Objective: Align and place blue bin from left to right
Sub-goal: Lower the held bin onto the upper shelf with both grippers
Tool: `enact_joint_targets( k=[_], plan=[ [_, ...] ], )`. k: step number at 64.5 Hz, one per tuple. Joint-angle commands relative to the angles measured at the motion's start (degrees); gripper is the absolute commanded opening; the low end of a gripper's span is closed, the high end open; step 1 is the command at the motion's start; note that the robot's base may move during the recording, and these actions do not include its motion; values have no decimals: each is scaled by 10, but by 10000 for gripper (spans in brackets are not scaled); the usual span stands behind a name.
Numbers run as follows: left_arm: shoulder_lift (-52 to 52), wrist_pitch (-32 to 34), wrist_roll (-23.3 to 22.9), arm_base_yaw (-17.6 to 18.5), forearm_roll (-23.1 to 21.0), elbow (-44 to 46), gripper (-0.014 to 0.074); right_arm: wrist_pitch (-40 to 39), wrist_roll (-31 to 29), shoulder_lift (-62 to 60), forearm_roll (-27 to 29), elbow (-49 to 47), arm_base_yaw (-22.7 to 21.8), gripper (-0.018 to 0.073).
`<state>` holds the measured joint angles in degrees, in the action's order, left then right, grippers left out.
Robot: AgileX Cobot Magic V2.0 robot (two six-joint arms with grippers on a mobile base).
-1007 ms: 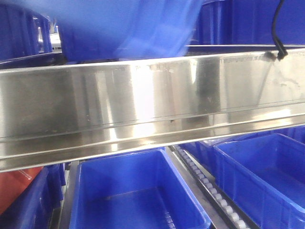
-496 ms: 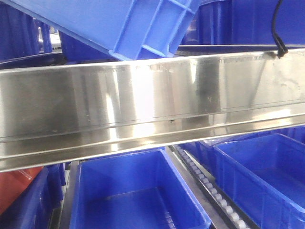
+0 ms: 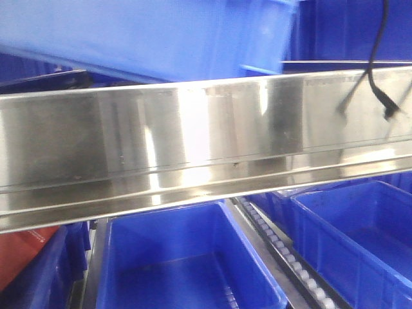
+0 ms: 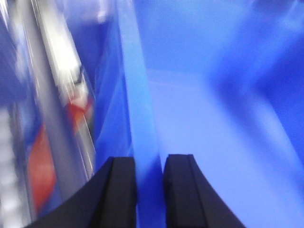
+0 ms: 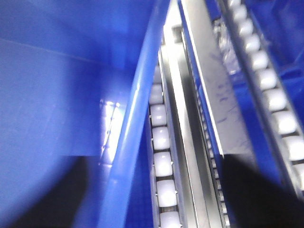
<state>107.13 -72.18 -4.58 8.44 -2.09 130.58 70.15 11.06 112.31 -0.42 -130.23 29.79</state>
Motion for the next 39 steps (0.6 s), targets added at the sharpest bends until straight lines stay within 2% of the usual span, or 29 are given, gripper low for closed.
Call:
enact_joint_targets(
  k=[1,3,11,19,26,34,39],
  plan=[
    [-1,22,10,9,-39,3,187,-6,-6,-5,-6,-4,-1,563],
    [-1,22,10,9,-38,3,257,-6,-6,-5,-6,-4,-1,557],
    [-1,22,10,9,-27,4,628,-6,-7,-5,-7,-4,-1,534],
    [-10,22,10,9,-7,5,531,-6,-7,-10,-7,-4,-1,511],
    [-33,22,10,9,-1,5,498,-8,-7,-23,-7,-4,-1,455],
    [-66,22,10,9,-1,5,490,-3,-7,-45,-7,-4,-1,318],
    [-83,22,10,9,-1,5,445,-2,-7,-60,-7,-4,-1,206]
  ],
)
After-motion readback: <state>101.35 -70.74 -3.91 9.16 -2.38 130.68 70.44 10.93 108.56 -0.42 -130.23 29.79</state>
